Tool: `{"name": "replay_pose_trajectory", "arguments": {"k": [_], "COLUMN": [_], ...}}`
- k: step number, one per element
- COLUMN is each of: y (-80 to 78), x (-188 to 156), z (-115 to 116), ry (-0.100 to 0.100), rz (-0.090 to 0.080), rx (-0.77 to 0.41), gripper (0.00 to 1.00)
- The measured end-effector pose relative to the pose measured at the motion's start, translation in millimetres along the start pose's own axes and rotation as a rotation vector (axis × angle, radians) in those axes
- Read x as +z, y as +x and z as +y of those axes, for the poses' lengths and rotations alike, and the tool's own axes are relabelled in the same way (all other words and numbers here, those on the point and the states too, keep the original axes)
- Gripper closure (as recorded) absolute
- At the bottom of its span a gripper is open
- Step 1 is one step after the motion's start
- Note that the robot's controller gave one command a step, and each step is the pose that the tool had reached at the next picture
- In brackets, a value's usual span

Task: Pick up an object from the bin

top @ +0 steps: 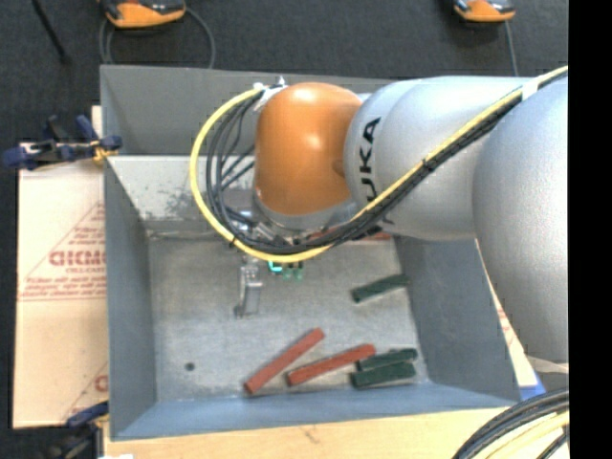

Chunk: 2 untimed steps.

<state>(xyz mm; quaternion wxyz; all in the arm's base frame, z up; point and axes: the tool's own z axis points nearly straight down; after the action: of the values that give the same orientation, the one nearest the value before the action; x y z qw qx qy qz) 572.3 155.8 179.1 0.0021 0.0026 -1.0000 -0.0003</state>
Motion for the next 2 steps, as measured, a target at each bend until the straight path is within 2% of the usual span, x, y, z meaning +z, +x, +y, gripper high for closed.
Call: {"name": "replay_pose_trajectory", "arguments": {"k": [1,2], "y": [57.3,97.2], "x": [52,93], "z": [-36,-84], "ry": [0.002,0.0], "rz": [-0.001,-0.014], "rx": [-0.294,-0.226], "gripper": [0.0,0.0]}}
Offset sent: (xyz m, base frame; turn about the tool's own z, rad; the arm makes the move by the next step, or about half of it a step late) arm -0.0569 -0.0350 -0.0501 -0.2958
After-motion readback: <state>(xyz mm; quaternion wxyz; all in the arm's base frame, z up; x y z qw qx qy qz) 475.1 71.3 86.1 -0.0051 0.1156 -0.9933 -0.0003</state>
